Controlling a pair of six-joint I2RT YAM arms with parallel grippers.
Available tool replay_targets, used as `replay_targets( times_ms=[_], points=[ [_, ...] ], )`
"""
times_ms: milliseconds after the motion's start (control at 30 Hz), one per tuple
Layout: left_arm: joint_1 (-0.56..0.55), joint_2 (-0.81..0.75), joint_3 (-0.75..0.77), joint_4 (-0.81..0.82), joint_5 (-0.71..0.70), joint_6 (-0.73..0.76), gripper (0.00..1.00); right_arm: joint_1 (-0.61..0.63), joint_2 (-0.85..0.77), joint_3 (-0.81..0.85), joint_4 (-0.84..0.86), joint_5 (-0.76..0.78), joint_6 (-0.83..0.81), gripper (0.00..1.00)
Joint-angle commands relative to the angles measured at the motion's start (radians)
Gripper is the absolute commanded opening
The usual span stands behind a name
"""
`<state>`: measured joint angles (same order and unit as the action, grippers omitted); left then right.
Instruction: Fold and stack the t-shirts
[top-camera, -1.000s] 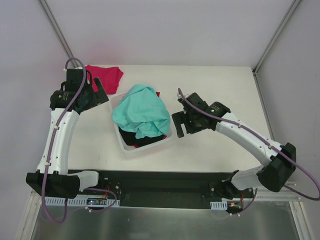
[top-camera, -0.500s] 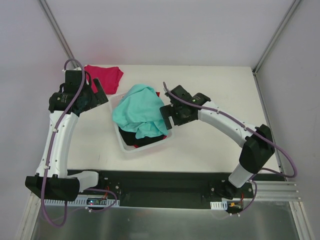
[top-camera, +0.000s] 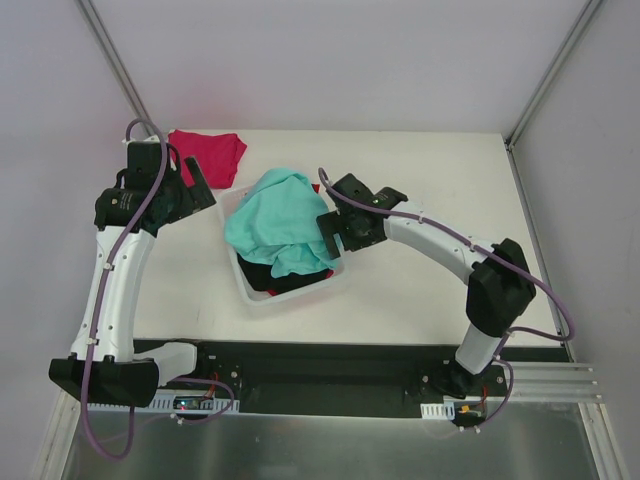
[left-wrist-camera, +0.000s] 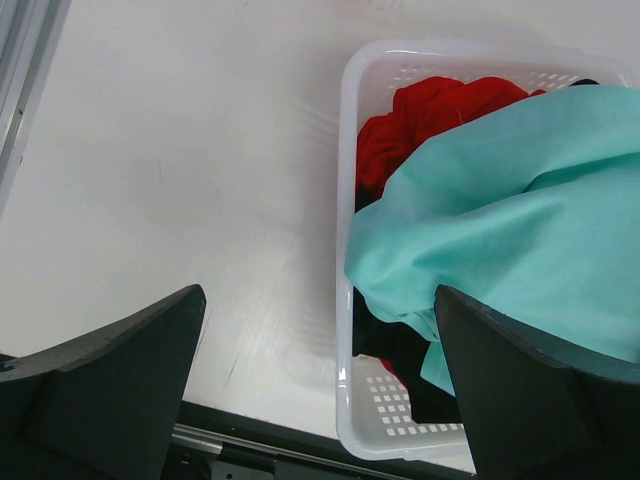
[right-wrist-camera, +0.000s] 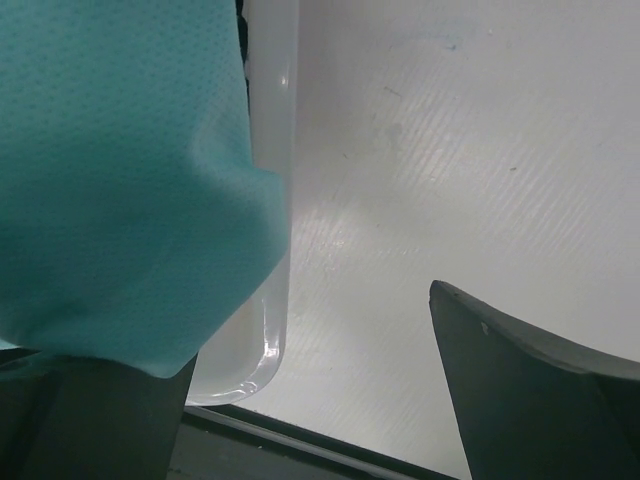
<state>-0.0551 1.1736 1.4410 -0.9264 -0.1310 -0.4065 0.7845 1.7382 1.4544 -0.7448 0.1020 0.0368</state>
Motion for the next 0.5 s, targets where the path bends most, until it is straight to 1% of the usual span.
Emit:
replay_targets(
  times_ms=[0,133,467],
  points=[
    [0.005,-0.029,-0.004,-0.014,0.01,0.017,0.99,0.005,0.0,0.003,-0.011,0.093,0.006,0.96],
    [0.005,-0.029,-0.002,-0.014,0.019,0.012,0.99,0.004,-0.003,-0.014,-0.045,0.168,0.006,0.96],
    [0.005,-0.028,-0.007,-0.014,0.024,0.011,0.99,0.012,0.02,-0.048,-0.074,0.163,0.06,0.96]
  ],
)
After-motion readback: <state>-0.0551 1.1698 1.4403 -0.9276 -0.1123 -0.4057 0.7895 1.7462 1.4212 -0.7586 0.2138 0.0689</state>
